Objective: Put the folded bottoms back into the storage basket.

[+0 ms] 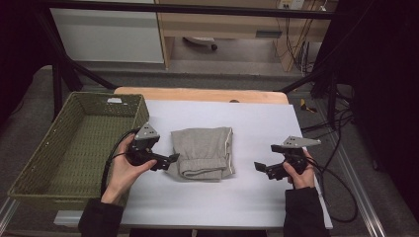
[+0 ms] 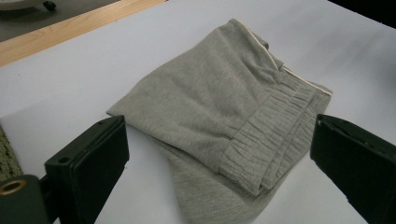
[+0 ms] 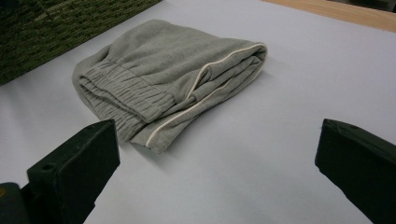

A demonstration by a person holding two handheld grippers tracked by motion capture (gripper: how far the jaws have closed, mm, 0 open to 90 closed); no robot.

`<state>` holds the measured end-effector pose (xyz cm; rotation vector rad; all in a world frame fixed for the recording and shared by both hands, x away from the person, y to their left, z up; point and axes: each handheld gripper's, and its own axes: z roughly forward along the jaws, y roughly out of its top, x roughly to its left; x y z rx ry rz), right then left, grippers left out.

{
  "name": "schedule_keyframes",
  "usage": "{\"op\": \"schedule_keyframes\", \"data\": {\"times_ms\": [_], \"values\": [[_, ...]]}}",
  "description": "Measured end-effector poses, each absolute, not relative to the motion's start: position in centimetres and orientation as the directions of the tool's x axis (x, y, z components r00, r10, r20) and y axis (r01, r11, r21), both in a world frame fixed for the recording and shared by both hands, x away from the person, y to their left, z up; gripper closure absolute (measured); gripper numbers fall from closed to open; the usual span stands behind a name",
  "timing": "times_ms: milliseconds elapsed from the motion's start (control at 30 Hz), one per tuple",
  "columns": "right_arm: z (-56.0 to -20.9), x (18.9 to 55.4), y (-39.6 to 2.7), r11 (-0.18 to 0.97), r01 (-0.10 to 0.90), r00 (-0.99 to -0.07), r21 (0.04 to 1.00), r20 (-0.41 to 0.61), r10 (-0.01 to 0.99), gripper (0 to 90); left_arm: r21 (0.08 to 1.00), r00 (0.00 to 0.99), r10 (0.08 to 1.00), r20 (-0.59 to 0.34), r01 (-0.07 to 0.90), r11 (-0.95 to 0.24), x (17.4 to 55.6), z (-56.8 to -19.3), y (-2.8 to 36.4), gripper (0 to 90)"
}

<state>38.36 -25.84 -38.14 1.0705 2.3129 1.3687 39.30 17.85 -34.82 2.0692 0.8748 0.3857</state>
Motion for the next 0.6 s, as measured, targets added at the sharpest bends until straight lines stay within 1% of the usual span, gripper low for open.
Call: {"op": "schedule_keyframes", "data": {"times_ms": [267, 600], "values": [[-38.1, 38.3, -25.9, 0.292, 0.466, -0.700, 0.835, 0.145, 0.700, 0.6, 0.789, 0.710, 0.703, -0.031, 0.449, -0.419, 39.3, -35.5, 16.4, 4.1], [-38.1, 38.3, -25.9, 0.291, 0.466, -0.698, 0.835, 0.146, 0.701, 0.6, 0.777, 0.706, 0.706, -0.054, 0.474, -0.415, 40.4, -36.9, 14.9, 4.5]]}}
